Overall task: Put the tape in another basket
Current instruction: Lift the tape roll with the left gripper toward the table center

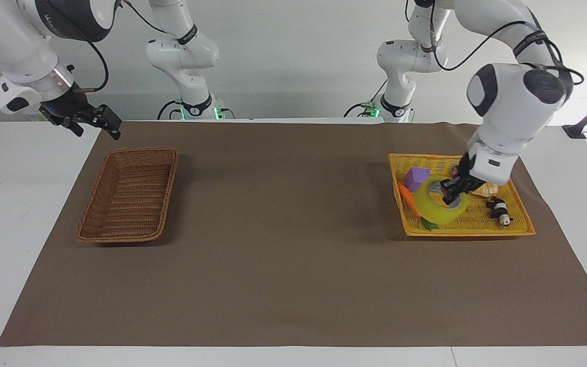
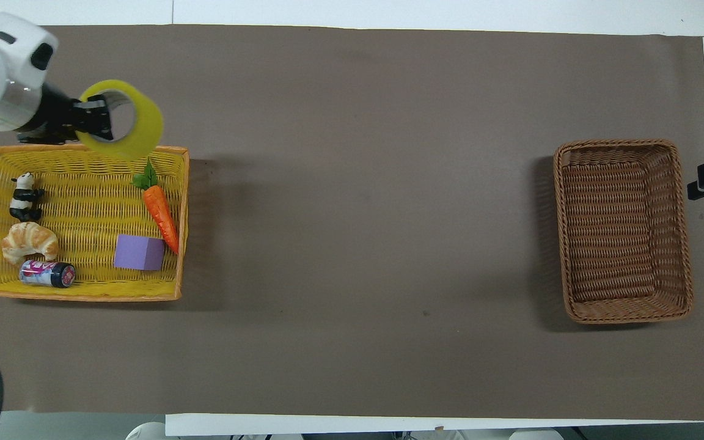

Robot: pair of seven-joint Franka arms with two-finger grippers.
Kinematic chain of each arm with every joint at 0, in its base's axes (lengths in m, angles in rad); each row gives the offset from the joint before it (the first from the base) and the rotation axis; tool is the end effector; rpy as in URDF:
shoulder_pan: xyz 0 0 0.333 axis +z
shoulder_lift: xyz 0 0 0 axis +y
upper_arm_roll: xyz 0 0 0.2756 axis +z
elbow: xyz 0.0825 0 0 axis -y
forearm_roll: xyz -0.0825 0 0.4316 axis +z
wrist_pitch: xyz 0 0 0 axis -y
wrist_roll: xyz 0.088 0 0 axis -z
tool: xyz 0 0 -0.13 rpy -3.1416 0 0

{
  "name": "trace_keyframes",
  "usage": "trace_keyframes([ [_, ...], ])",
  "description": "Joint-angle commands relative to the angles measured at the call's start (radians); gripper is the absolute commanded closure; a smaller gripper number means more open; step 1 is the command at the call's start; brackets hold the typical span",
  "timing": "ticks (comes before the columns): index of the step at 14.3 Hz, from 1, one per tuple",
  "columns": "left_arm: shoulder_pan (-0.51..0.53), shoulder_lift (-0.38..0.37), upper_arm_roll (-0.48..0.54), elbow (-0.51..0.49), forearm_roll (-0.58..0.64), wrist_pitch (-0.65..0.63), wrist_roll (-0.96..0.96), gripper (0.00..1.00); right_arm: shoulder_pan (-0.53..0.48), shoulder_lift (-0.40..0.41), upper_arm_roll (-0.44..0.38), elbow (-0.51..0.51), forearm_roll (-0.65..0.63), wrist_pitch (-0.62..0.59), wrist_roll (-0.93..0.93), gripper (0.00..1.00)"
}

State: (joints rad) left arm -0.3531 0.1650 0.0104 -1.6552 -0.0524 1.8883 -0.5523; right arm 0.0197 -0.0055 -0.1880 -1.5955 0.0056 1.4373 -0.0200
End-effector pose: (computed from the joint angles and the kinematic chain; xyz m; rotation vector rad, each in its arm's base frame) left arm 0.6217 -0.2274 0.4411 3.0484 0.3430 0.0619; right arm 0.5732 -0.0968 0.5413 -3.1032 0.2299 0.2362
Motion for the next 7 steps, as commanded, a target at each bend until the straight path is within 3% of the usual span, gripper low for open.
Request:
trace_keyframes([
  [1,-0.133,0.019,0.02,0.015,-0.093,0.018,-0.096,1.0,-0.004,-0.024,0.005,-0.026,-0.009,0.009,-0.014,0.0],
  [4,-0.203,0.019,0.019,0.032,-0.29,0.015,-0.168,0.99,-0.004,-0.024,0.005,-0.026,-0.009,0.009,-0.014,0.0],
  [7,-0.264,0.024,0.019,0.089,-0.308,0.005,-0.196,0.99,-0.006,-0.025,0.007,-0.032,0.005,0.009,-0.116,0.0],
])
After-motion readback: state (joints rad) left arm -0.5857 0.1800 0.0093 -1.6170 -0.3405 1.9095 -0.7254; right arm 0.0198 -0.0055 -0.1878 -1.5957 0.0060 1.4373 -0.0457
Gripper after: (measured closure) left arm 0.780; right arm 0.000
